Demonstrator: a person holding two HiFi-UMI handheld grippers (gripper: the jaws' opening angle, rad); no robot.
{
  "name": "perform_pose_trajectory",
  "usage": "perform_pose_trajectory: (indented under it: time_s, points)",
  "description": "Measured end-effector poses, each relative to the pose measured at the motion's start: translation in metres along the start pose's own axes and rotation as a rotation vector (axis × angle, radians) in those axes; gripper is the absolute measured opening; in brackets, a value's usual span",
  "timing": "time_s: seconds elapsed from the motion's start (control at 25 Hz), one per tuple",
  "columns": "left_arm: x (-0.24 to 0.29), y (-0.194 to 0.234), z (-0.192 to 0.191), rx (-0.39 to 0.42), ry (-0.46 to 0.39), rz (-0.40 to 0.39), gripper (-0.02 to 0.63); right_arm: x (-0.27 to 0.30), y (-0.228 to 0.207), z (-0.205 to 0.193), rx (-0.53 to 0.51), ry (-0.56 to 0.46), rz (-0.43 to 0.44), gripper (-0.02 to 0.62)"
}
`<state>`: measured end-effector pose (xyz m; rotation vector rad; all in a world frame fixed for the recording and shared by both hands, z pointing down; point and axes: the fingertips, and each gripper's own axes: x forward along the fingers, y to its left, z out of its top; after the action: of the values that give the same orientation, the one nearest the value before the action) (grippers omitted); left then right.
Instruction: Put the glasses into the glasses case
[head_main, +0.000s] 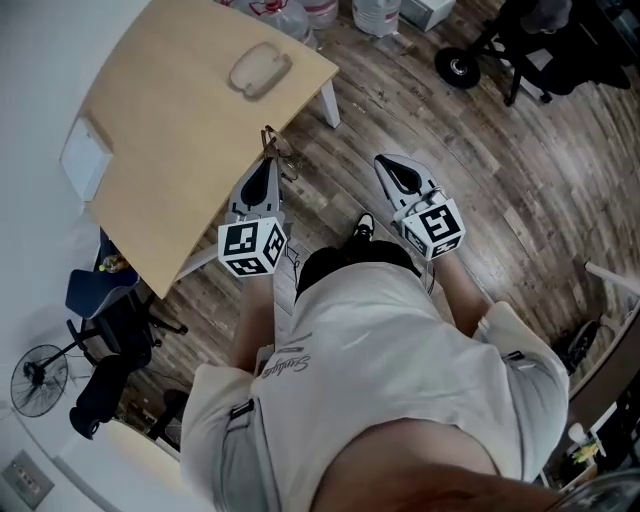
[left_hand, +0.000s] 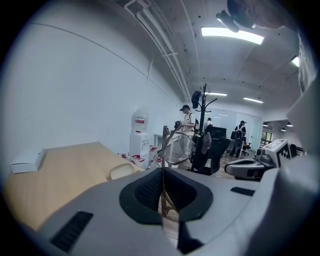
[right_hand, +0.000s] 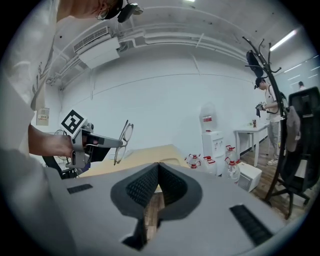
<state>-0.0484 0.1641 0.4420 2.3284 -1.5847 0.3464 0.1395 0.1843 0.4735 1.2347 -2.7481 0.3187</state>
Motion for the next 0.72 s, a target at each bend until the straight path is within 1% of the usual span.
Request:
perform_pose_trajectory:
  time_s: [0.16,0.36,0.56,0.72]
  points:
    - [0.014,0.01,0.007,0.013,0.016,0.025,0.02,0.014,-0.014,-0.002,0.014,0.018,0.011,-0.005]
    - [0.036,0.029,0.009,0.013,0.027,0.028,0.02,0.038,-0.025,-0.004,0.018,0.034,0.008,-0.005]
    - [0.065,0.05,0.014,0.007,0.027,0.008,0.02,0.067,-0.04,0.011,-0.009,0.032,-0.016,-0.005]
    - [0.092,0.069,0.032,0.004,0.009,-0.019,0.02,0.096,-0.054,0.033,-0.035,0.029,-0.036,-0.005]
